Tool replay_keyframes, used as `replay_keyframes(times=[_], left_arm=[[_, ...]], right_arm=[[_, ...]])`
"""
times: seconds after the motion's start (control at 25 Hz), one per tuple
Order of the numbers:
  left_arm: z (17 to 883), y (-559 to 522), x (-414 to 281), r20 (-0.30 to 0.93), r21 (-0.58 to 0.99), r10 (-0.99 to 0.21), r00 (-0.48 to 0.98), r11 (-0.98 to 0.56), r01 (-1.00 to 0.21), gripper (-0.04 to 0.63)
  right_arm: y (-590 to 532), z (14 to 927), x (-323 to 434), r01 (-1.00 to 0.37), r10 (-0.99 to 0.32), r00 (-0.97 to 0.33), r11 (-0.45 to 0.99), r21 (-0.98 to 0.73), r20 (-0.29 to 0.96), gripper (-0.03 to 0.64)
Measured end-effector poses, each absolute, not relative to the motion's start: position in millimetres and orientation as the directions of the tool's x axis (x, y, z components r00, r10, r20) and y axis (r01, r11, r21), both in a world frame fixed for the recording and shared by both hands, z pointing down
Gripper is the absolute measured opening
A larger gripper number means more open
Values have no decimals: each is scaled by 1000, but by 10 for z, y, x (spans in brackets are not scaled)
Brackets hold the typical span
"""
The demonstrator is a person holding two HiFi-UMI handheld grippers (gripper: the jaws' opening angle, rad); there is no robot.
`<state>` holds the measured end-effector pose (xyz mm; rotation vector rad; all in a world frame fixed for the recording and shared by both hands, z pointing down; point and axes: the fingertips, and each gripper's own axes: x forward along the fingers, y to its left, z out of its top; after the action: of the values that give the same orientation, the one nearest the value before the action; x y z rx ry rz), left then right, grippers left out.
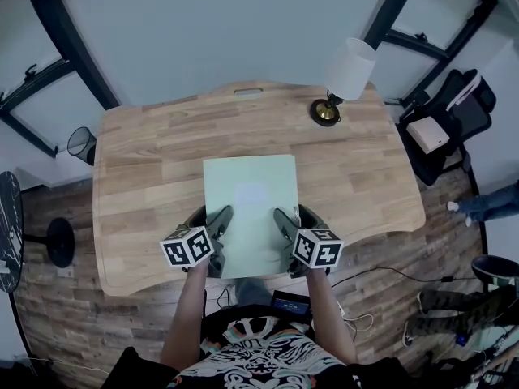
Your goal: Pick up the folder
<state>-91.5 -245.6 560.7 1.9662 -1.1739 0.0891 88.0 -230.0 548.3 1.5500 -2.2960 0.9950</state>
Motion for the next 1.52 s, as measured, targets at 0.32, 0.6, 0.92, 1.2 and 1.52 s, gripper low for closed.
replay_keyframes(times=[0.32,0.6,0.92,1.2,1.52], left_arm=[[5357,-2417,-924,399,620,-718,571,-248,-744,310],[5071,-2292,-936,389,611,-716,579,-270,-744,310],[4973,-2042,-929,380,653,-702,602,-258,-713,308],[4815,-2029,-985,356,622,-727,587,-285,-729,308],[4838,-2009,-943,365,634,-712,600,-282,-720,308]], right_arm=[[-2252,5206,875,-879,-766,-432,241,-410,475,290],[-2065,4989,876,-874,-779,-425,221,-432,461,290],[-1850,4776,853,-886,-780,-415,229,-404,469,290],[-1781,4721,843,-876,-796,-422,233,-422,435,287],[-1780,4712,860,-874,-797,-421,229,-429,433,287]])
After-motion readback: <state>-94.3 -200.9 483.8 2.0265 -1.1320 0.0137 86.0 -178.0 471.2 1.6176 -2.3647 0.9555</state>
